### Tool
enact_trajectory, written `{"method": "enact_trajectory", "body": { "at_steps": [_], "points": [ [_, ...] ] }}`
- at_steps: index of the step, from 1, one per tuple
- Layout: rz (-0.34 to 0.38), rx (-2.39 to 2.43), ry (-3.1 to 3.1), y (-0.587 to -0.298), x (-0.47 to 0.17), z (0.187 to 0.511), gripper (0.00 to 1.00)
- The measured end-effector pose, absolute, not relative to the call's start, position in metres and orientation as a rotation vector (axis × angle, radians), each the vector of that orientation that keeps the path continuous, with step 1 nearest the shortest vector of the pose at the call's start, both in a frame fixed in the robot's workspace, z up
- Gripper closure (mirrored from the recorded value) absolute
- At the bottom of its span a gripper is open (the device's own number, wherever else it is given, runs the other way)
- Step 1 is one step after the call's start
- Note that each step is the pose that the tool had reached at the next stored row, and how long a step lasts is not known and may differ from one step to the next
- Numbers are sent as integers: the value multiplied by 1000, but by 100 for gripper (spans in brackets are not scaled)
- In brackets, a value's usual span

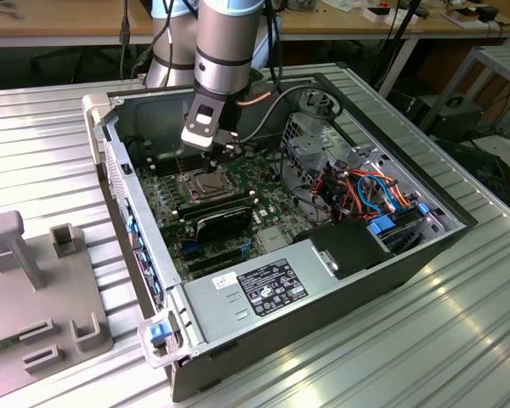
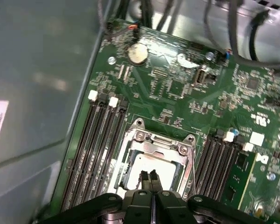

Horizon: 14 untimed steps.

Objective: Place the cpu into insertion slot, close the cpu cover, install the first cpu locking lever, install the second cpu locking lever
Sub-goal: 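Close the cpu cover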

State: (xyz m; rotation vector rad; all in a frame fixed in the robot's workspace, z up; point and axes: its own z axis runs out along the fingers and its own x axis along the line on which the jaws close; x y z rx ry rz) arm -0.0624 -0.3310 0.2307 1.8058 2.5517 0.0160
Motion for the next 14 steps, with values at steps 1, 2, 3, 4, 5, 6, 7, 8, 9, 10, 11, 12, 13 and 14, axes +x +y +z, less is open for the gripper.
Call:
{"method": "enact_trajectory", "body": {
  "at_steps": [1, 2, 3, 4, 5, 6, 7, 8, 9, 10, 11, 12, 13, 14],
  "points": [
    [16, 1783, 2568, -331, -62, 231, 89],
    [16, 1751, 2590, -331, -62, 231, 89],
    [17, 1722, 2609, -331, -62, 231, 89],
    [17, 1694, 2628, -331, -62, 231, 89],
    [17, 1651, 2655, -331, -62, 231, 89],
    [18, 1614, 2678, -331, -62, 230, 89],
    [18, 1576, 2701, -331, -62, 230, 89],
    [18, 1551, 2715, -331, -62, 230, 89],
    [18, 1525, 2730, -331, -62, 230, 89],
    [19, 1484, 2753, -331, -62, 230, 89],
    [19, 1462, 2765, -331, -62, 230, 89],
    [19, 1435, 2779, -331, -62, 230, 89],
    [19, 1405, 2794, -331, -62, 230, 89],
    [19, 1380, 2808, -331, -62, 230, 89]
  ]
}}
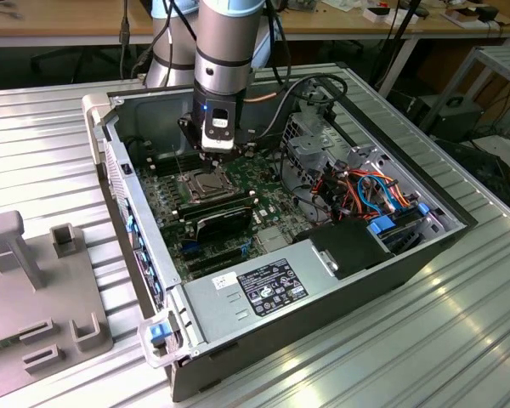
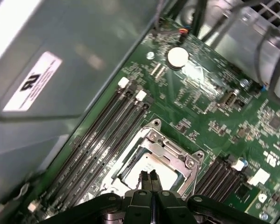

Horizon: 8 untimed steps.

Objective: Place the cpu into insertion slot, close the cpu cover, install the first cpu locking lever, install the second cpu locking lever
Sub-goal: 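Close the cpu cover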

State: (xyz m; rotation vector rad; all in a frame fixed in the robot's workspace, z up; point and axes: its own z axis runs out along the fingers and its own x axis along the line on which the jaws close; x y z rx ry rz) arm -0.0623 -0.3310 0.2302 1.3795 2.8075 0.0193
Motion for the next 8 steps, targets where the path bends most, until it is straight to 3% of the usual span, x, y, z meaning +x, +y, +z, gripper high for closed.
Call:
{"method": "enact_trajectory", "body": {
  "at_steps": [8],
  "points": [
    [21, 1180, 2898, -331, -62, 230, 89]
  ]
}}
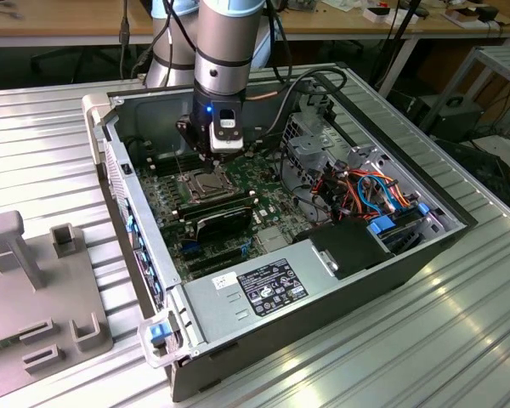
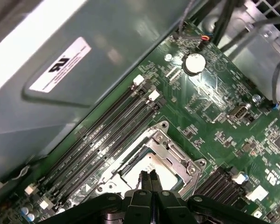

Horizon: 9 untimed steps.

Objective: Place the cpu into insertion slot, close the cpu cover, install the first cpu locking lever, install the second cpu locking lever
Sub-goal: 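Close the cpu cover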

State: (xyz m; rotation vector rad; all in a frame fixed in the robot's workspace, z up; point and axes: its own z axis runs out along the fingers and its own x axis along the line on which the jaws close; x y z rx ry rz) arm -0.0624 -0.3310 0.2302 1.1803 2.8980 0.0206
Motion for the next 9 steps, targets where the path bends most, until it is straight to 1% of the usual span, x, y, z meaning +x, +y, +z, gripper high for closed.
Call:
{"method": "enact_trajectory", "body": {
  "at_steps": [9],
  "points": [
    [22, 1057, 2946, -331, -73, 230, 89]
  ]
}}
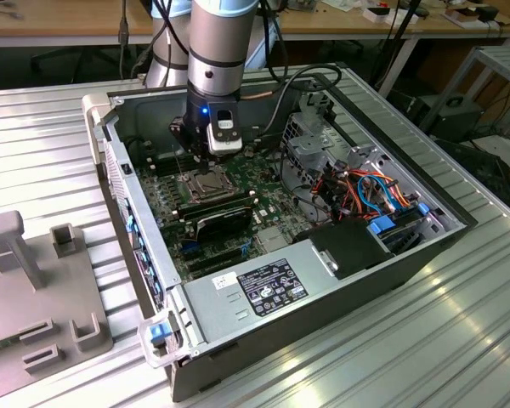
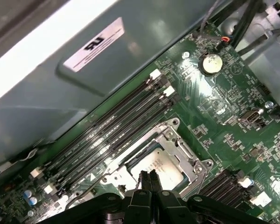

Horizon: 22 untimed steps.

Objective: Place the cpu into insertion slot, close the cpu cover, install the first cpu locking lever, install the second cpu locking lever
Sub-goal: 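Close the cpu cover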

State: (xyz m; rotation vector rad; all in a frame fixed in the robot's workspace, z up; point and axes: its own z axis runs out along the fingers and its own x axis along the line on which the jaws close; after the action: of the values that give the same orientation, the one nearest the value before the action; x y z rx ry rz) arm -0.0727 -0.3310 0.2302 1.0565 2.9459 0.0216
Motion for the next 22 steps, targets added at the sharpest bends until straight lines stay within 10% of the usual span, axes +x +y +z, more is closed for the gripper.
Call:
{"method": "enact_trajectory", "body": {
  "at_steps": [22],
  "points": [
    [23, 770, 3034, -331, -76, 255, 89]
  ]
}}
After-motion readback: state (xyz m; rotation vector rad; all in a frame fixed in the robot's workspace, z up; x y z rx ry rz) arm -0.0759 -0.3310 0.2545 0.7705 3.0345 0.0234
